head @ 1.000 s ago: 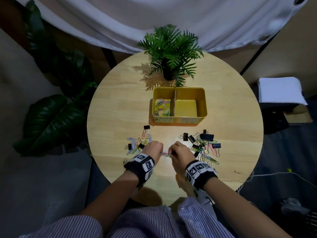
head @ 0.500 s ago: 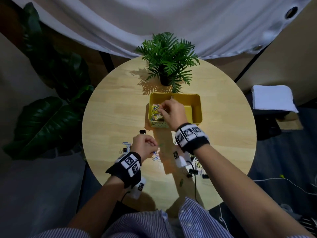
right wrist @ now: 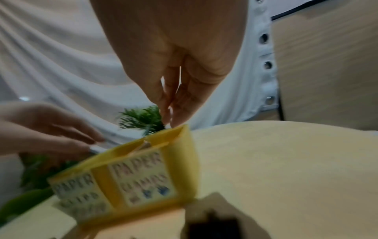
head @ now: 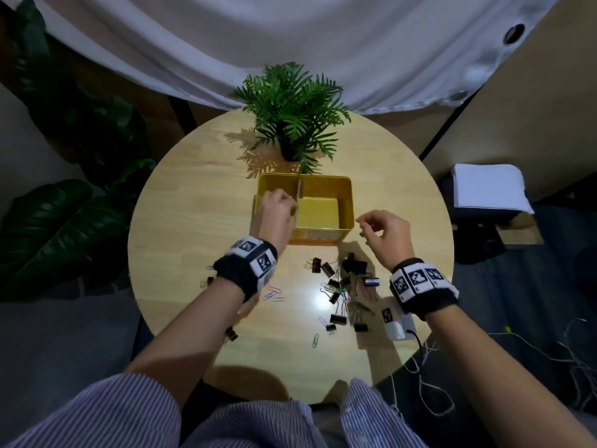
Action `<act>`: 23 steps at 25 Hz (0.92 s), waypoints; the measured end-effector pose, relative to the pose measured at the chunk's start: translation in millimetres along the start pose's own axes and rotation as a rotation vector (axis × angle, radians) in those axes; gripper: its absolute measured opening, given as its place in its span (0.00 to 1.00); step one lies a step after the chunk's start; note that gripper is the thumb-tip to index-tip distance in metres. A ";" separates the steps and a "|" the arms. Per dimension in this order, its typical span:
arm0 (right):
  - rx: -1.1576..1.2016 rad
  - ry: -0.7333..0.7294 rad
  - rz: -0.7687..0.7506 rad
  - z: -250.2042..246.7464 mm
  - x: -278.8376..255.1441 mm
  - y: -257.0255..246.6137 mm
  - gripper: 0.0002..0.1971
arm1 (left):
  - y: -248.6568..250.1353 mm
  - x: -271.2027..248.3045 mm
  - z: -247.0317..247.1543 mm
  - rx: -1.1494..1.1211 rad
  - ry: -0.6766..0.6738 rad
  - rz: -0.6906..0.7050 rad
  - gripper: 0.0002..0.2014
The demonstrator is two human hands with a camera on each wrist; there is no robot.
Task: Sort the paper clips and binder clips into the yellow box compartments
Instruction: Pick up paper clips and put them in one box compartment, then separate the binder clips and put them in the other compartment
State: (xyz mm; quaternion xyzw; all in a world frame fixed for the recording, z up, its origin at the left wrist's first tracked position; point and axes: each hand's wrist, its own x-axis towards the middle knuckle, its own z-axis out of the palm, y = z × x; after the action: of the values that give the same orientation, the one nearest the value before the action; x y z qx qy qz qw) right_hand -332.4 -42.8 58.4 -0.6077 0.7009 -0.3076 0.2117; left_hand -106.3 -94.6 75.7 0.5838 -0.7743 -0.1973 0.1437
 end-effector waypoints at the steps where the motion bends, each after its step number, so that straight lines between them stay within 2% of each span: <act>1: -0.053 -0.049 0.012 -6.5 -12.5 16.3 0.05 | 12.3 -15.3 11.7 0.013 -0.027 0.104 0.12; 5: -0.416 -0.433 0.034 -10.8 -61.3 64.5 0.04 | 48.7 -74.8 70.4 0.147 -0.465 0.386 0.14; 8: -0.476 -0.467 0.120 0.5 -88.1 75.1 0.06 | 39.8 -86.8 92.8 0.330 -0.606 0.486 0.12; 12: -0.440 -0.404 0.162 21.8 -110.2 64.3 0.08 | 8.8 -99.1 88.6 0.389 -0.613 0.429 0.15; 16: -0.429 -0.260 0.066 37.2 -99.6 40.4 0.14 | -19.6 -95.0 78.7 0.365 -0.460 0.229 0.13; 19: -0.403 -0.326 0.030 49.6 -82.8 29.9 0.14 | -10.0 -88.2 79.5 0.361 -0.415 0.176 0.12; 21: -0.444 -0.354 0.025 54.1 -75.1 27.7 0.11 | 2.0 -83.9 87.6 0.351 -0.462 0.141 0.16; 23: -0.439 -0.387 0.038 55.2 -72.0 29.3 0.11 | 6.4 -84.0 94.5 0.301 -0.484 0.045 0.16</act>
State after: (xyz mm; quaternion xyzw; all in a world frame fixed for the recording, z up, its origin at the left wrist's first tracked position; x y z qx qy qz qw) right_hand -304.2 20.4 -7.2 -0.6733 0.7084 -0.0229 0.2105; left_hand -131.2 0.7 -3.9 0.5169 -0.8196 -0.2107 -0.1293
